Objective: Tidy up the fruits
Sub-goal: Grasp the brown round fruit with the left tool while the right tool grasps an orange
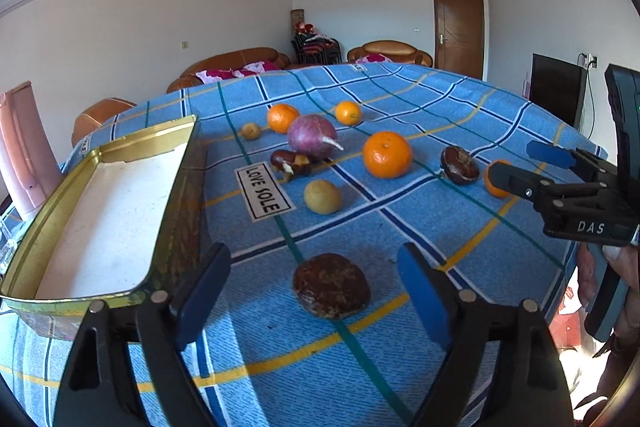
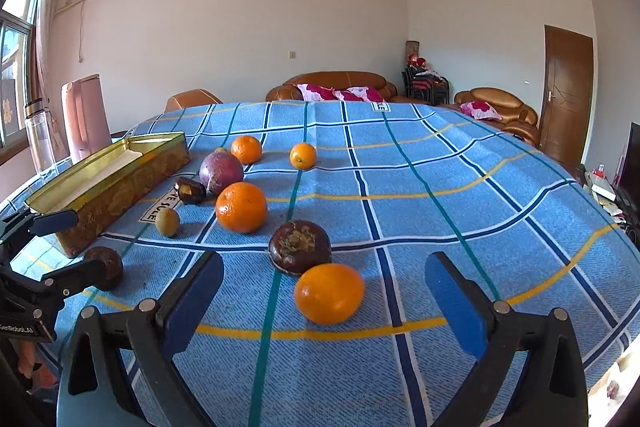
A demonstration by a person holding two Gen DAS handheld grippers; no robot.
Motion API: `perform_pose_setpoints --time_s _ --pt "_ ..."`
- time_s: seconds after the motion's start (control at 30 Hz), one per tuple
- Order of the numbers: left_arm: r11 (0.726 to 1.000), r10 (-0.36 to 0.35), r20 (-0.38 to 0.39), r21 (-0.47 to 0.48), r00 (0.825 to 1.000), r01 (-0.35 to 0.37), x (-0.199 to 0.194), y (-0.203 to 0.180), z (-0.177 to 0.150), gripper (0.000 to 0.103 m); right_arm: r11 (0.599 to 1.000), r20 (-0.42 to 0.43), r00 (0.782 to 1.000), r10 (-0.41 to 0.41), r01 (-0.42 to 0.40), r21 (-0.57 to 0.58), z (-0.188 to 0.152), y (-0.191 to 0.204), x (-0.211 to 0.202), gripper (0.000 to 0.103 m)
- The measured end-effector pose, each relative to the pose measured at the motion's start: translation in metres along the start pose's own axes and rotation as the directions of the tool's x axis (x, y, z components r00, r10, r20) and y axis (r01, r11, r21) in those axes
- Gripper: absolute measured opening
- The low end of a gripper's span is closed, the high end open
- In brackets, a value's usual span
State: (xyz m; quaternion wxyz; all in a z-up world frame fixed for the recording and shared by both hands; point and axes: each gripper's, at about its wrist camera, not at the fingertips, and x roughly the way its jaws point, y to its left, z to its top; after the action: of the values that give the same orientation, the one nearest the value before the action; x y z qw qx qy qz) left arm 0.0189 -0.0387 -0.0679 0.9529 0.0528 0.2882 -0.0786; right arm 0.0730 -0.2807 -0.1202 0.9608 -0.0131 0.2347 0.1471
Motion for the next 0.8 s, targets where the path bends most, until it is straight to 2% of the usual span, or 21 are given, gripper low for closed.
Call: perform_pose_setpoints --time_s 0.1,0.3,0.43,0.53,0.63,0.8 --pt "1.000 -0.003 -0.027 -0.009 1.000 0.003 0.006 0.001 -0.002 0.084 1.000 -0.035 0.999 0.022 -0.022 -0.001 -0.005 0.001 0.009 0.088" --pt "1.000 0.000 -0.060 0.022 0.998 0.002 0.012 -0.004 -0.003 0.074 0.999 -0.087 0.996 0.037 -0.036 0.007 -0.010 -0.001 0.021 0.070" --pt "0.999 -0.014 -0.092 0.043 0.996 0.018 0.017 -0.006 -0.005 0.051 0.999 -0.106 0.993 0.045 -0.045 0.000 -0.012 0.000 0.025 0.057" --pt "0.998 -0.042 -0.092 0.039 0.995 0.046 0.018 -0.005 -0.005 0.044 0.999 -0.105 0.993 0.047 -0.048 -0.004 -0.012 -0.001 0.025 0.050" --pt "0.998 -0.056 -0.091 0.032 0.994 0.059 0.018 -0.003 -0.005 0.044 0.999 -0.103 0.993 0.051 -0.052 -0.003 -0.012 -0.002 0.024 0.043" --pt "0.996 -0.087 -0.072 0.008 0.994 0.088 0.015 0.001 -0.005 0.043 0.997 -0.088 0.993 0.075 -0.075 0.007 -0.011 -0.003 0.023 0.041"
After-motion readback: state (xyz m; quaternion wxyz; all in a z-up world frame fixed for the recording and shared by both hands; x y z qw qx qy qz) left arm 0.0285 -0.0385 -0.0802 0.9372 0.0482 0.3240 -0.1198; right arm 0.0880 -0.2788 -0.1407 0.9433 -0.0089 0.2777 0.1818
